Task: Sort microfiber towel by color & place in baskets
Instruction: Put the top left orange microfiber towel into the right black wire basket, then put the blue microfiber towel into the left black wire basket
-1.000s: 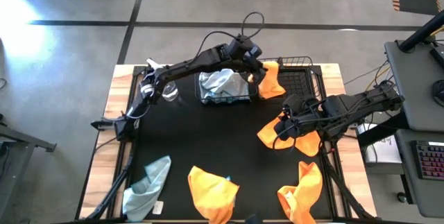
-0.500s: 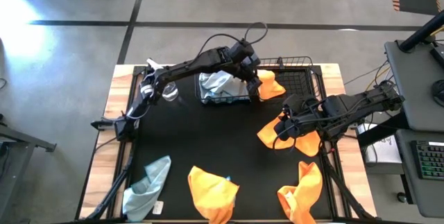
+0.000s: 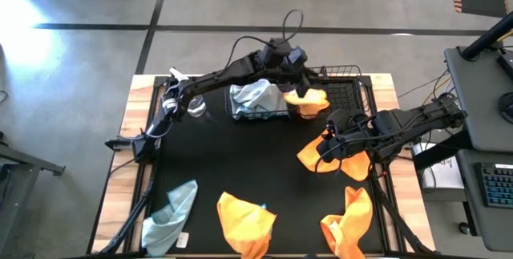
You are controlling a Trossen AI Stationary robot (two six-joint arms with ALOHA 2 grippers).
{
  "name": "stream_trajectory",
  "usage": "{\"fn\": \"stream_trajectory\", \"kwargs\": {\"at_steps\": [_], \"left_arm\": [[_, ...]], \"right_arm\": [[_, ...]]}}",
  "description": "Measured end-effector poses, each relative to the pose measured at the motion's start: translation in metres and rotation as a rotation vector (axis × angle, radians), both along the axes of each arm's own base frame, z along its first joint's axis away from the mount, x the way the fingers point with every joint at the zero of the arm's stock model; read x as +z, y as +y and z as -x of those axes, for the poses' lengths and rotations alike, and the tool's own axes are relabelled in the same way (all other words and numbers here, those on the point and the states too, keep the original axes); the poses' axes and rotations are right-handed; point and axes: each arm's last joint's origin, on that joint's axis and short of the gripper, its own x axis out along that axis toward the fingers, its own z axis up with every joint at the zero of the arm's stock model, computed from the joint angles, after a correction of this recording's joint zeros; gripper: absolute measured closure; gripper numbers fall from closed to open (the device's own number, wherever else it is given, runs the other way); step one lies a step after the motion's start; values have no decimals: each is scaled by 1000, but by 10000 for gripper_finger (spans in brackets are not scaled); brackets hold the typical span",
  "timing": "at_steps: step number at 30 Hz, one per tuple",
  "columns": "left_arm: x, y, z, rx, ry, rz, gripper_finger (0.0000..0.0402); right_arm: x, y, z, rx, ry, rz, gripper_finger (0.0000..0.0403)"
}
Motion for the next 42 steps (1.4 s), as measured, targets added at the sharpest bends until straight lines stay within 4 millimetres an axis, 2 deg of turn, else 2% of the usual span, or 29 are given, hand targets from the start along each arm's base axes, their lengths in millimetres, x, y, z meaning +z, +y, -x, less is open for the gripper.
{"fn": "stream_trajectory", "kwargs": {"at_steps": [6,13,17,22,25,33,37,42], "left_arm": [[6,0,-1,10,-62,20,283],[-10,-3,3,-3,103,86,283],[-17,-9,6,-153,174,211,283],[-14,-26,6,-338,172,317,283],[-1,-37,10,-365,150,296,283],[46,-63,33,-406,80,235,283],[71,-82,53,-416,81,197,283],[87,-115,79,-355,189,101,283]], "right_arm": [[0,0,0,0,0,0,280],[0,0,0,2,1,0,280],[0,0,0,7,4,3,280],[0,0,0,10,5,5,280],[0,0,0,9,4,4,280],[0,0,0,5,2,2,280],[0,0,0,1,0,0,280],[0,0,0,-8,-4,-5,280]]}}
